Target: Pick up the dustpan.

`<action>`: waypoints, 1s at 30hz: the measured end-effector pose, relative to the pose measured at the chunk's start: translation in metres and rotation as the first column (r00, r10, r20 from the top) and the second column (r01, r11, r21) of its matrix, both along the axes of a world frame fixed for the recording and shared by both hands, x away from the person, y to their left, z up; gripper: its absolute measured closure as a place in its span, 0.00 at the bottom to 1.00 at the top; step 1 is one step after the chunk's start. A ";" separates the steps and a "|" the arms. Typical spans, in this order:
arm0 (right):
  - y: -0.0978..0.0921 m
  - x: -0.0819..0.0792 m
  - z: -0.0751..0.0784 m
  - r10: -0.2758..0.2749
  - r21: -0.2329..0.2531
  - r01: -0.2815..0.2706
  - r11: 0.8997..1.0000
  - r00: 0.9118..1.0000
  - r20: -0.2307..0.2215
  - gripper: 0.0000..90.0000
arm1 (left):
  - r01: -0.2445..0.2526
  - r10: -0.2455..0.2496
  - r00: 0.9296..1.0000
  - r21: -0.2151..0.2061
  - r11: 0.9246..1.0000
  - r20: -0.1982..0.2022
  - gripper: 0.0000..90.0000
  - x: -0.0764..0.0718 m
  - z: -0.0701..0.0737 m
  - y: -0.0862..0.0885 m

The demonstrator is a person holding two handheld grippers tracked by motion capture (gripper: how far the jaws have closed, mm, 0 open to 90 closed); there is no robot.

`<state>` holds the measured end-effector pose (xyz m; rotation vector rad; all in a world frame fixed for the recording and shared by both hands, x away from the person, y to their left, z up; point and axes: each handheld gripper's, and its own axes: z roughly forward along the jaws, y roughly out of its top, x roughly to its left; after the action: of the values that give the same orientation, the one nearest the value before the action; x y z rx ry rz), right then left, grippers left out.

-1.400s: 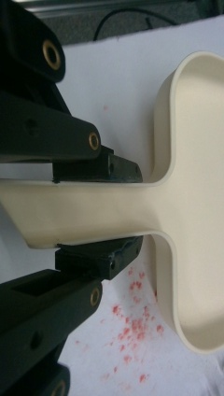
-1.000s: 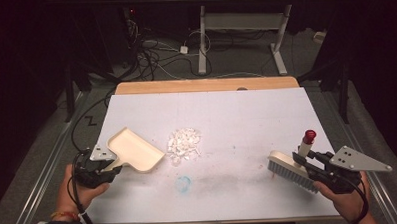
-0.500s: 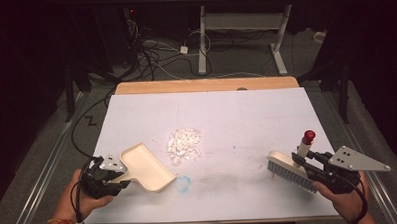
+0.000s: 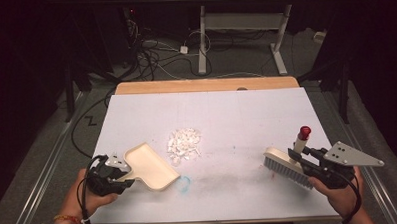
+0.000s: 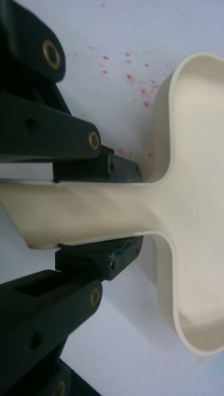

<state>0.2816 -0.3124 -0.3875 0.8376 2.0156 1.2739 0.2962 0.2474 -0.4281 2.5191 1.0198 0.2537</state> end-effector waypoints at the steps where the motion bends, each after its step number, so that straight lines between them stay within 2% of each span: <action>1: 0.001 0.002 0.001 0.003 0.003 -0.003 1.000 1.000 0.004 0.79 | 0.000 0.000 1.000 0.000 1.000 0.000 0.70 0.000 0.000 0.000; 10: 0.015 0.030 0.006 -0.008 0.033 0.007 0.999 1.000 0.011 0.79 | -0.001 0.001 1.000 0.005 1.000 -0.006 0.70 0.005 -0.002 -0.004; 15: 0.028 0.045 0.005 -0.007 0.020 0.006 1.000 1.000 0.015 0.79 | 0.006 -0.006 1.000 0.005 1.000 -0.005 0.70 0.009 -0.003 -0.006; 21: 0.036 0.054 0.009 -0.008 0.031 0.007 0.999 0.999 0.038 0.79 | 0.011 -0.011 1.000 0.008 1.000 -0.009 0.70 0.013 -0.005 -0.007; 25: 0.042 0.065 0.012 -0.032 0.057 0.029 0.998 0.998 0.056 0.79 | 0.016 -0.016 1.000 0.012 1.000 -0.011 0.70 0.015 -0.005 -0.008; 30: 0.048 0.077 0.010 -0.042 0.068 0.038 0.997 0.997 0.059 0.79 | 0.017 -0.017 1.000 0.013 1.000 -0.011 0.70 0.015 -0.006 -0.009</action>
<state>0.3588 -0.2649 -0.3776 0.8560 1.9093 1.3341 0.3111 0.2387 -0.4339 2.5425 1.0032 0.2430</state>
